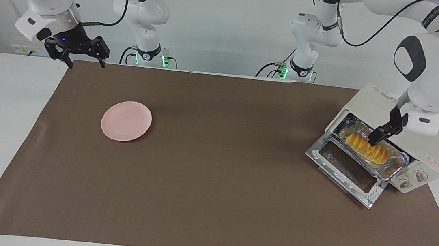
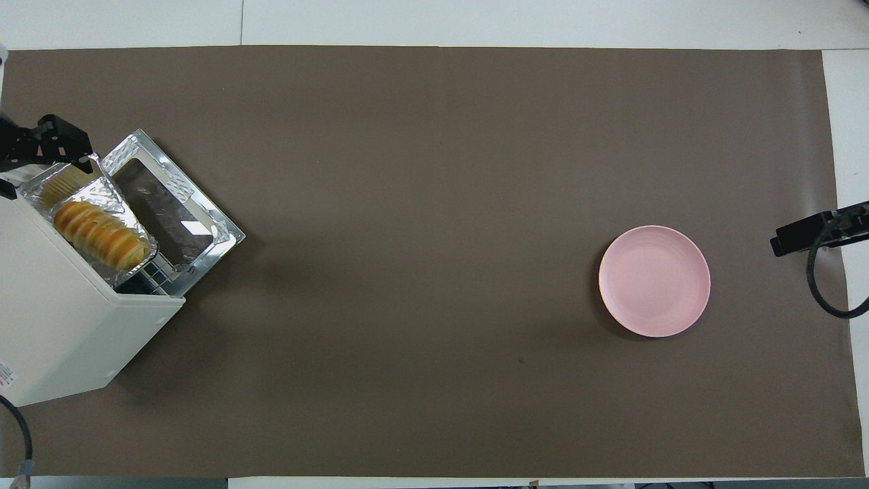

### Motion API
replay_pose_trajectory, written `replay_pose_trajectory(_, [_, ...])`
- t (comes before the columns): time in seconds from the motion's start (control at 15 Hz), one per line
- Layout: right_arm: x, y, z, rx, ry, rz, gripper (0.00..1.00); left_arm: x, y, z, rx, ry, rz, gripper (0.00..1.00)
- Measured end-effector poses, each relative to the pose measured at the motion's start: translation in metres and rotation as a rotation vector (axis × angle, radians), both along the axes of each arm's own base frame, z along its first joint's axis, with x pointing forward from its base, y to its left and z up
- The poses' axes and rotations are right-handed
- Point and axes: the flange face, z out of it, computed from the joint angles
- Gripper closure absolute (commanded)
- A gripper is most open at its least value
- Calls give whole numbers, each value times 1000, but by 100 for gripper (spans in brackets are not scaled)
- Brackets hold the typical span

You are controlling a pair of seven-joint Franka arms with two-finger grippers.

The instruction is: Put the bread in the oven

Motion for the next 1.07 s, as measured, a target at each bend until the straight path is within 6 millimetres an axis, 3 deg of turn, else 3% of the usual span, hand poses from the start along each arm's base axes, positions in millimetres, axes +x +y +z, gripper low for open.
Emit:
replay_pose_trajectory(0.2, [0, 0, 0, 0, 0, 0, 0, -33, 13, 25, -67, 68, -163, 0])
replay_pose_trajectory(0.4, [0, 0, 0, 0, 0, 0, 0, -54, 30, 34, -116, 79, -203, 0])
replay_pose_trajectory(0.73, [0, 0, 0, 0, 0, 0, 0, -79, 10, 38, -144, 83, -255, 0])
replay_pose_trajectory(0.87, [0, 0, 0, 0, 0, 0, 0, -79, -5, 37, -142, 86, -283, 0])
replay_pose_trajectory(1.07, [0, 0, 0, 0, 0, 0, 0, -79, -11, 37, -141, 86, -294, 0])
